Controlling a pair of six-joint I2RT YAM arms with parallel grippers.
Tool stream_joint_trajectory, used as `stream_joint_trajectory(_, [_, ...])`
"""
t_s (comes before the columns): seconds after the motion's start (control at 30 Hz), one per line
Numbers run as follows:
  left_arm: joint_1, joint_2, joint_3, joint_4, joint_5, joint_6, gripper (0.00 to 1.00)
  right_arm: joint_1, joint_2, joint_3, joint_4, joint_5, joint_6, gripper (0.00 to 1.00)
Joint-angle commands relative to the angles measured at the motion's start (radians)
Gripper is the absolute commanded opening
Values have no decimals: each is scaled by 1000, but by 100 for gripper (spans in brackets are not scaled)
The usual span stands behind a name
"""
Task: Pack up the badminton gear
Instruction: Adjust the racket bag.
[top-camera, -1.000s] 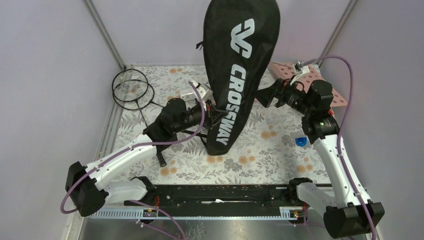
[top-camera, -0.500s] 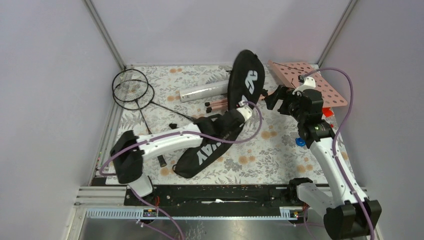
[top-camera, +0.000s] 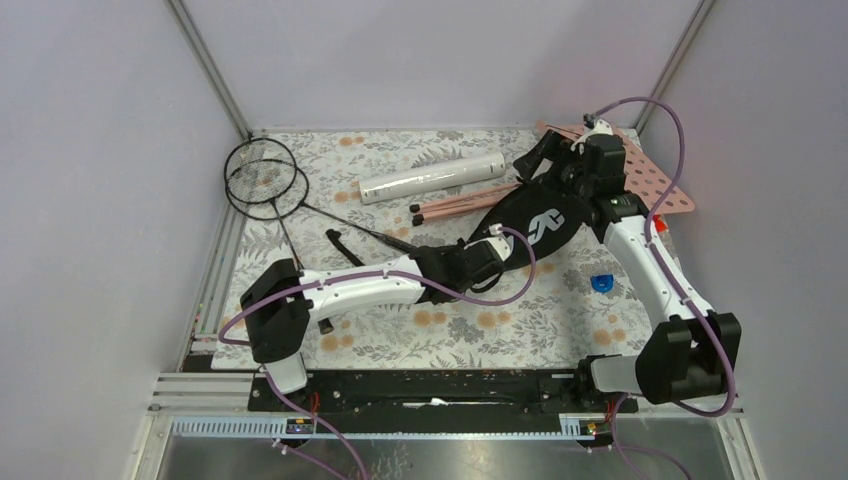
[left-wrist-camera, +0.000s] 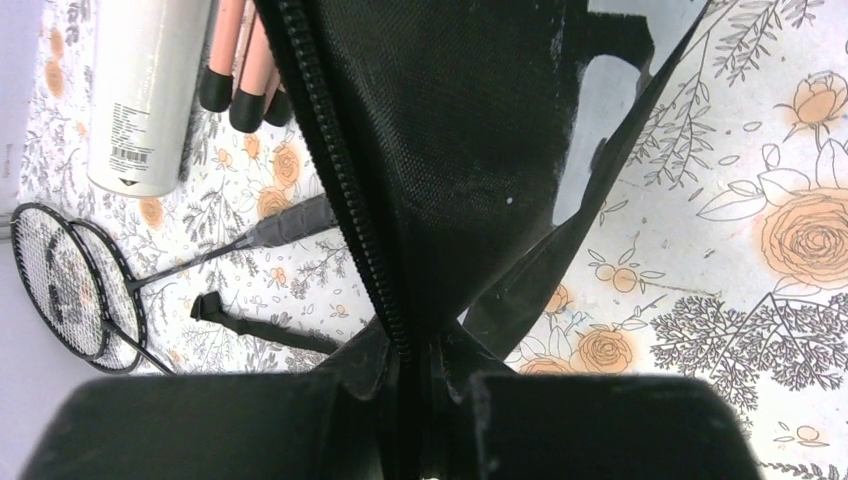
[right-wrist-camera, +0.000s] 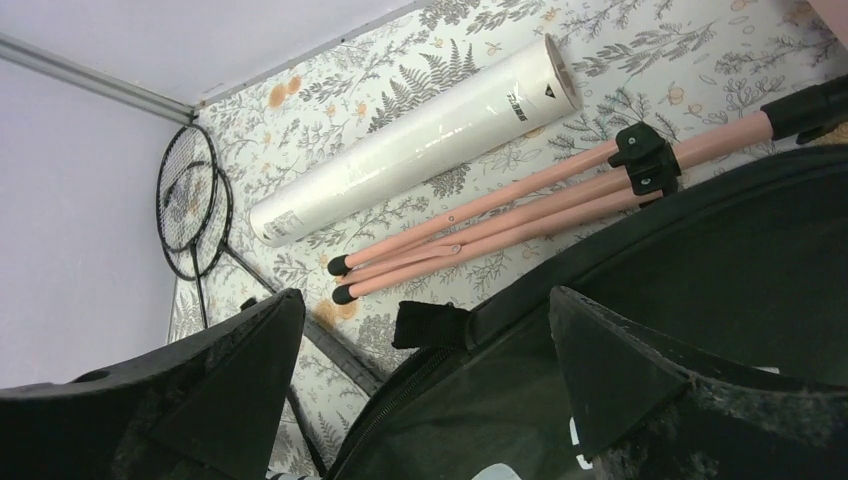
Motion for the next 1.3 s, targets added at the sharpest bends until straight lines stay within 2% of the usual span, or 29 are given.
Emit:
stream_joint_trajectory(0.0, [-11, -8, 60, 35, -82, 6, 0, 3, 11, 31, -41, 88, 32, 100])
stream_joint_trajectory(0.3, [-14, -10, 48, 54, -171, 3, 0, 4, -108, -62, -129, 394, -120, 100])
stream_joint_trajectory(0.6, [-23, -14, 49, 101, -223, 12, 0, 5, -123, -64, -144, 367, -36, 100])
stream_joint_trajectory(0.97, [-59, -25, 46, 107, -271, 12, 0, 5, -22, -33, -58, 252, 53, 100])
stream_joint_trajectory(1.07, [-60, -28, 41, 116, -274, 12, 0, 4, -8, -29, -61, 242, 50, 92])
stream_joint_trajectory(1.2, [-60, -27, 43, 134, -280, 43, 0, 5, -18, -54, -45, 243, 49, 68])
stream_joint_trajectory(1.23, [-60, -23, 45, 134, -284, 46, 0, 5, -21, -54, -49, 243, 50, 68])
stream_joint_trajectory(1.27, [-60, -19, 47, 134, -290, 50, 0, 5, -25, -50, -56, 243, 46, 71])
